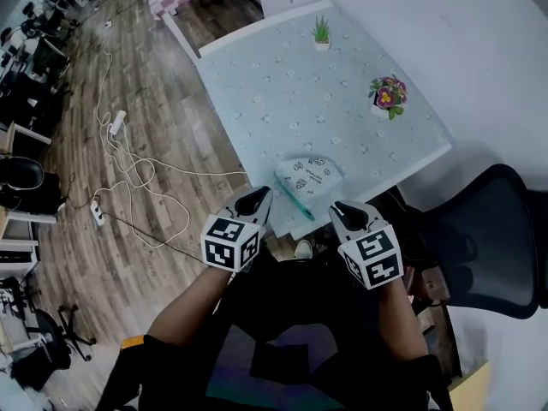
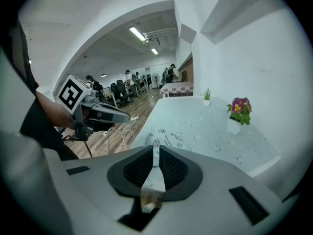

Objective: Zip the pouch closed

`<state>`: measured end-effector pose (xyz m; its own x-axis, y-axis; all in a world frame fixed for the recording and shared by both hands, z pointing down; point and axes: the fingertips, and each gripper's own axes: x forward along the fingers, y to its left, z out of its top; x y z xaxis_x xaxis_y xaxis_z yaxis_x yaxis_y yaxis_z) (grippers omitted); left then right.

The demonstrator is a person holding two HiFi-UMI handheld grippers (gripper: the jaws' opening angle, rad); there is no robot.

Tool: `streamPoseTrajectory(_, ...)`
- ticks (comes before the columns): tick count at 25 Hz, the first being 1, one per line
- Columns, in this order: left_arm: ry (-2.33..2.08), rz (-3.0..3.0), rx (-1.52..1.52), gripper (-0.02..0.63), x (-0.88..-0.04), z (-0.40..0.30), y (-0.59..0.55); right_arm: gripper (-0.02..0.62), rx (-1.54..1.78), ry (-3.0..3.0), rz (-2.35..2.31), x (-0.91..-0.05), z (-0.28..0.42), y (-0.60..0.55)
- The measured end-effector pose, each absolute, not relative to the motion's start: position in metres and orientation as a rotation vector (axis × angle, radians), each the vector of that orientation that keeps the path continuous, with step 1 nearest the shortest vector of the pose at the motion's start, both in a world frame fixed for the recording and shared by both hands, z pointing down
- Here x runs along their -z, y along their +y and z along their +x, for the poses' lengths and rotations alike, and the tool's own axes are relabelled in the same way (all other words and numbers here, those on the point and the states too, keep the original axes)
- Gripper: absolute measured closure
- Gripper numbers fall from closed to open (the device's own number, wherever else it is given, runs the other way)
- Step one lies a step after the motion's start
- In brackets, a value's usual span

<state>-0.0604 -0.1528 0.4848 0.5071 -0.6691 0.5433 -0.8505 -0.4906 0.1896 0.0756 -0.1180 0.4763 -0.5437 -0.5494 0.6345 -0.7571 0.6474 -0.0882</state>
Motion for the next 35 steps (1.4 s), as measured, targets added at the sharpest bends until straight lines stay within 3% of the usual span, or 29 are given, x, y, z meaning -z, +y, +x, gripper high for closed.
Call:
streamPoseTrajectory(16, -1.429, 2.587, -0.329, 0.592, -0.328, -0.028, -0.149, 0.579, -0.128, -2.523, 1.466, -0.320, 0.085, -0.136)
streamPoseTrajectory(35, -1.347, 2.661, -0.346, 0.594, -0.324, 0.001, -0.128, 0.581, -0.131, -2.505, 1.516, -0.330, 0.091, -0.126)
